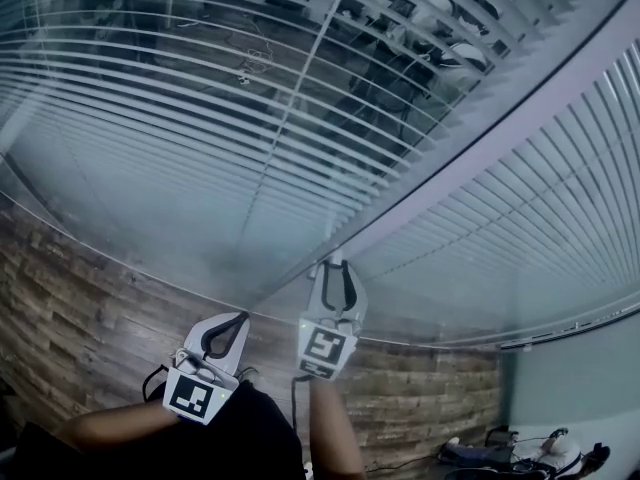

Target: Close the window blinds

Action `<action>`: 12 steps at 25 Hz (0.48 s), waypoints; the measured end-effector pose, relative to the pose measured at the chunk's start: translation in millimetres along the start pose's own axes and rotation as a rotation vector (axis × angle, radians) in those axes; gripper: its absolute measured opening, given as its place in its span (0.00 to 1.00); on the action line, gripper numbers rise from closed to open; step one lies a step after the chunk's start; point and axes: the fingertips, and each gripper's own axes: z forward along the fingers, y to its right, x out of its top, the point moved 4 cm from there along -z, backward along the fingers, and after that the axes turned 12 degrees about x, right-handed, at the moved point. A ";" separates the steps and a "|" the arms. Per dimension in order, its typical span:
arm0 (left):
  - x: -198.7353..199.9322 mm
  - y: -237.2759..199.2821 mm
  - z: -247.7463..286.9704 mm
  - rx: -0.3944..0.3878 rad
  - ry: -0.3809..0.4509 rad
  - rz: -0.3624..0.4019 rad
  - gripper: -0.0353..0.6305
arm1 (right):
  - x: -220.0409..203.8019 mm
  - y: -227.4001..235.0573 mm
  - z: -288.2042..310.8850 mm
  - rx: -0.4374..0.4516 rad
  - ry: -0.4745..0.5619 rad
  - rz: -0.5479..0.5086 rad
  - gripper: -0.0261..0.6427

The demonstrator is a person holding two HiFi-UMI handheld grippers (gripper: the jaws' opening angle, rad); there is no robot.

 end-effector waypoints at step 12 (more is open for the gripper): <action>4.6 -4.8 -7.3 0.030 0.005 -0.011 0.06 | 3.7 2.3 -3.6 0.000 0.035 0.164 0.30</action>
